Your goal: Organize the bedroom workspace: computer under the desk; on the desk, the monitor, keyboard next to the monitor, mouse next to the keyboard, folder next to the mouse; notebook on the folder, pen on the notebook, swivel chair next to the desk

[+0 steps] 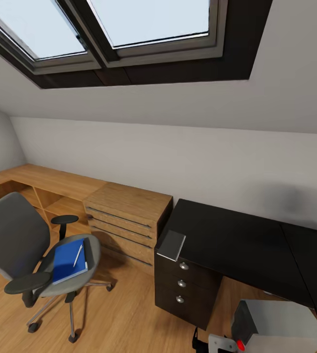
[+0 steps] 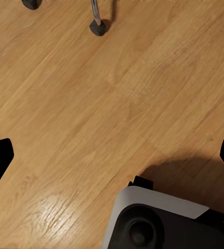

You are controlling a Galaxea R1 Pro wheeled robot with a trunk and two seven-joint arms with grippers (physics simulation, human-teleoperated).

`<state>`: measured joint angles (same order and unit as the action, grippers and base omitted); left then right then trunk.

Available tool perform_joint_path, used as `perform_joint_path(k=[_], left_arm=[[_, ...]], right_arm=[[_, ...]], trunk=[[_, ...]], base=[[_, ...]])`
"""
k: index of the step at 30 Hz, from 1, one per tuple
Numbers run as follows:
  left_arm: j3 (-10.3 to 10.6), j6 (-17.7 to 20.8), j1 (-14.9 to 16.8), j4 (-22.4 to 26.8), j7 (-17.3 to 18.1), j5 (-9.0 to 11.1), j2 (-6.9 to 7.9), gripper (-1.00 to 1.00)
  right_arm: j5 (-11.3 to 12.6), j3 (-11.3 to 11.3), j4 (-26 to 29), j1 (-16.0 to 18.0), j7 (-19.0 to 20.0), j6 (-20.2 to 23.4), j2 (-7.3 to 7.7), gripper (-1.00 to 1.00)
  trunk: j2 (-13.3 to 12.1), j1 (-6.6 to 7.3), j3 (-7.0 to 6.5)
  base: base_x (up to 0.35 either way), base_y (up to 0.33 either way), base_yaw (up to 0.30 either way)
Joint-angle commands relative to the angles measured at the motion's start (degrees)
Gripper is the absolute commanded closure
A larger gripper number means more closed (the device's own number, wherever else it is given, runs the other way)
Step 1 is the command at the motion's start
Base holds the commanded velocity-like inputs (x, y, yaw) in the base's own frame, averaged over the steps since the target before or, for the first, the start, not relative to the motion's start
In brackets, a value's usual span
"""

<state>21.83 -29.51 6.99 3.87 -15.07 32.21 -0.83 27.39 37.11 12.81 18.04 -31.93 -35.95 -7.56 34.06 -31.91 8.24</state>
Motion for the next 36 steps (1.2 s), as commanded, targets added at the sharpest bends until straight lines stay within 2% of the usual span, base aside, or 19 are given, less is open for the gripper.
perform_joint_path(k=[1, 12, 36], left_arm=[[0.49, -0.10, 0.04, 0.00, -0.45, 0.13, -0.02, -1.00], [0.46, -0.11, 0.04, 0.00, -0.40, 0.13, -0.03, -1.00], [0.38, -0.27, 0.04, 0.00, -0.40, -0.01, -0.01, -1.00]], right_arm=[[0.37, 0.46, -0.01, 0.06, -0.32, -0.17, 0.01, -1.00], [0.38, 0.49, 0.00, 0.06, -0.25, -0.15, 0.00, -1.00], [0.40, 0.50, -0.07, 0.04, -0.24, -0.08, 0.00, -1.00]], trunk=[[0.09, -0.02, 0.12], [0.09, -0.02, 0.28], [0.09, -0.02, 0.28]], base=[[0.000, 0.000, 0.000], [0.000, 0.000, 0.032], [0.000, 0.000, 0.264]])
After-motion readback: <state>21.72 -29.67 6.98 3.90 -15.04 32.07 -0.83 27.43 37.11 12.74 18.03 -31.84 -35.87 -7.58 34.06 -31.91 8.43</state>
